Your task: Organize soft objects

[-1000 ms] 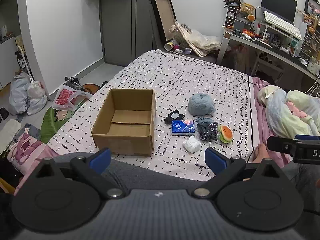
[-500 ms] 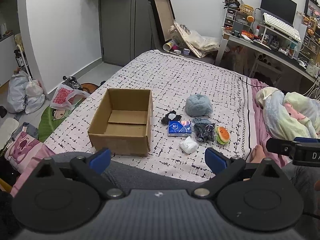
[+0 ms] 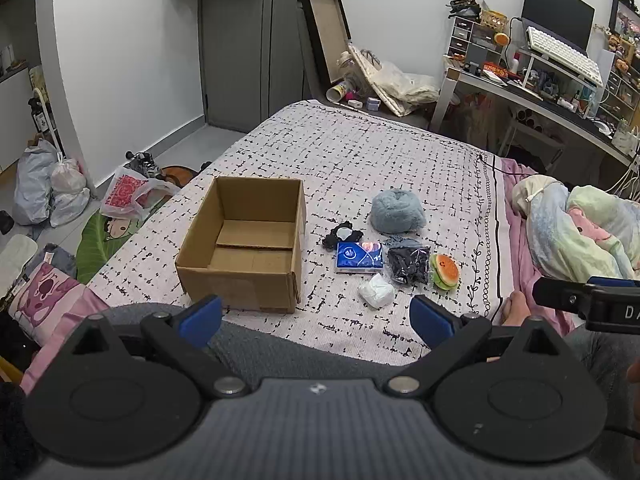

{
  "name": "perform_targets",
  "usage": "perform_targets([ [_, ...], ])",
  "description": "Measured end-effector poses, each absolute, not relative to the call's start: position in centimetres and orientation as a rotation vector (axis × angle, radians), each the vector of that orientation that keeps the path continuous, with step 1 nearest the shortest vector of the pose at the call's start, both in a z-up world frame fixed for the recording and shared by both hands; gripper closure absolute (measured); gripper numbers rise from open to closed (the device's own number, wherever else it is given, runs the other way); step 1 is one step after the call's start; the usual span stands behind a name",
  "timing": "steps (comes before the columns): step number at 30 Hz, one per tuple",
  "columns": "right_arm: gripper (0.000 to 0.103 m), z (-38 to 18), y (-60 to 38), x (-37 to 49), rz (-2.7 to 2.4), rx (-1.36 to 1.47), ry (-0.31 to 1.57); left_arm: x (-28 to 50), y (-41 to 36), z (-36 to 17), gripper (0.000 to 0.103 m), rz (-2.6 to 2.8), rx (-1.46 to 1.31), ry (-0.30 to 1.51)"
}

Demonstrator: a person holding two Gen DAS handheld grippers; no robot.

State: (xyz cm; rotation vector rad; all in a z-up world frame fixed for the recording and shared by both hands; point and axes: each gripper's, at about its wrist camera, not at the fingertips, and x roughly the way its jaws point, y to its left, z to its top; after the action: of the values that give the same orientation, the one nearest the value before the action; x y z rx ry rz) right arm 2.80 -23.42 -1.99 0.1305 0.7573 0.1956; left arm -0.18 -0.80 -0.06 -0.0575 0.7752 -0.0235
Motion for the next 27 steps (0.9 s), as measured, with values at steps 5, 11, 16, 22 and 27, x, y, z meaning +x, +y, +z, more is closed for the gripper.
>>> perform_targets([
  [5, 0.0, -1.93, -23.4, 2.83, 0.197, 0.125, 0.754, -0.28, -0.85, -0.11, 0.004, -0.026, -0.055, 0.775],
  [11, 0.0, -1.94, -23.32, 2.87, 0.195, 0.123, 0.756, -0.3, -0.86, -0.08, 0.004, -0.02, -0.063, 0.774],
  [16, 0.0, -1.74, -23.3, 2.73, 0.192, 0.121, 0.753, -0.39, -0.48, 0.09, 0.004, -0.021, -0.07, 0.769],
  [22, 0.0, -1.51, -23.13, 2.62, 0.197, 0.11, 0.75, -0.34, -0.36, 0.16, 0.004, -0.019, -0.077, 0.765],
  [27, 0.0, -1.38, -23.15, 2.66, 0.205, 0.103, 0.747, -0.31, -0.3, 0.24, 0.004, -0.008, -0.088, 0.753],
])
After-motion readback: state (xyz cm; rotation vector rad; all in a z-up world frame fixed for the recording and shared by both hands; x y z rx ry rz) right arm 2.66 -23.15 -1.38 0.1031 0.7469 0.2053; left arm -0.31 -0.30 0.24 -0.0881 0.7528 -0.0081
